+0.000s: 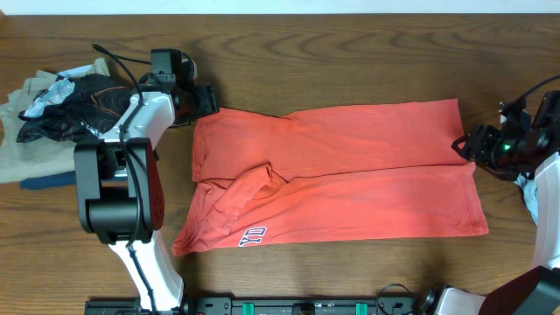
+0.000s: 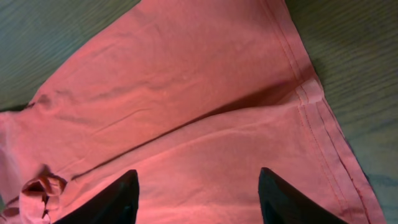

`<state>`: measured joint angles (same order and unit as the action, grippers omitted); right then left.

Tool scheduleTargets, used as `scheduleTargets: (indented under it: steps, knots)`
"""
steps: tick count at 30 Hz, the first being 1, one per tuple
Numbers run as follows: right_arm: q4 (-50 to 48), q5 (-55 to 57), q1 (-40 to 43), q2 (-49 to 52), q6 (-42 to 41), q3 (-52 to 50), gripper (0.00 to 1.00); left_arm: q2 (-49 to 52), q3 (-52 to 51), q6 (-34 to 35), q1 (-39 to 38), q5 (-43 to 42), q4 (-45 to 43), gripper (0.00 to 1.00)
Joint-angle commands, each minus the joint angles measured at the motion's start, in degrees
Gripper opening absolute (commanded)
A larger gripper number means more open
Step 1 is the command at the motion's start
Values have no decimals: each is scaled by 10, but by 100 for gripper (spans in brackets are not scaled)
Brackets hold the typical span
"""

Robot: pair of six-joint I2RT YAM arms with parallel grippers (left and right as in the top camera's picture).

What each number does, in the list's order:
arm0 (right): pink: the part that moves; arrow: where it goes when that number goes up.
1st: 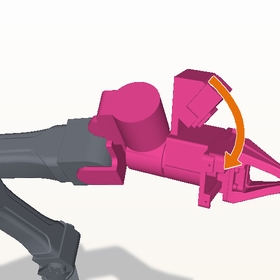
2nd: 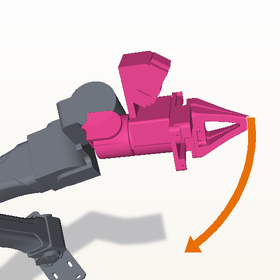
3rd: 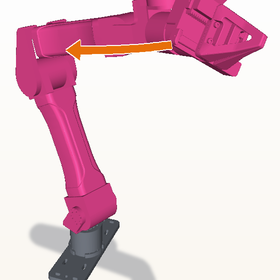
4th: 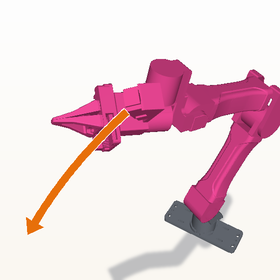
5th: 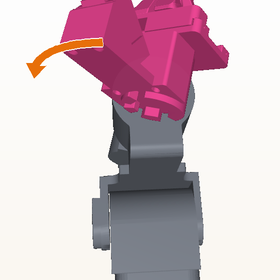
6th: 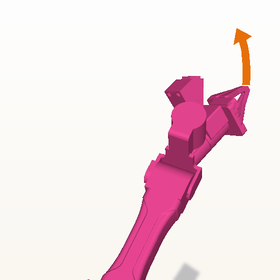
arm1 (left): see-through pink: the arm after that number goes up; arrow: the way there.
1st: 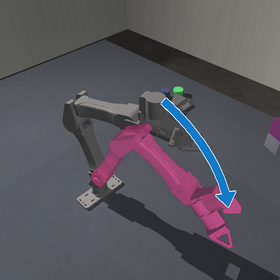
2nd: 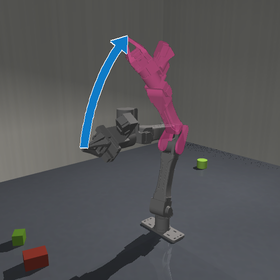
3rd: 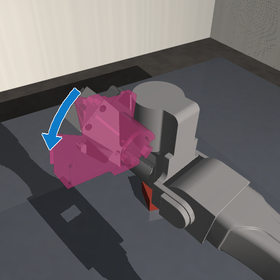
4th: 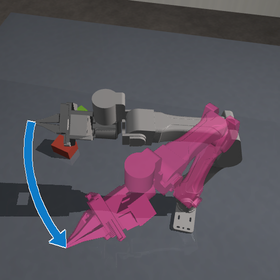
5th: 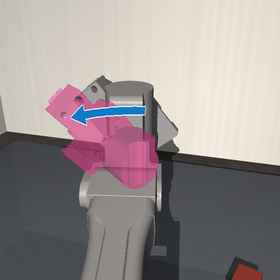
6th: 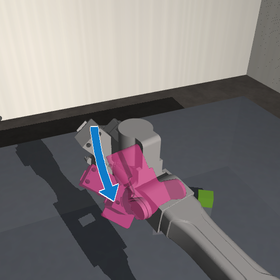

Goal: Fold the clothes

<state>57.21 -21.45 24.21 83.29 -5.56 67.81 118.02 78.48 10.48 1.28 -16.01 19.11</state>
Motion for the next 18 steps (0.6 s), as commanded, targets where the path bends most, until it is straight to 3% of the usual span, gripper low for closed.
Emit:
scheduleTargets:
  steps: [1, 6, 12, 18]
  knots:
    - [0, -9, 5, 0, 5, 1, 56, 12, 13, -6, -1, -7, -6, 65]
    - [0, -9, 5, 0, 5, 1, 47, 17, 13, -6, -1, -7, -6, 46]
    - [0, -8, 5, 0, 5, 1, 43, 18, 13, -6, -7, -7, -3, 8]
    - [-12, -8, 5, 0, 5, 0, 34, 18, 13, -6, -8, -7, 28, 6]
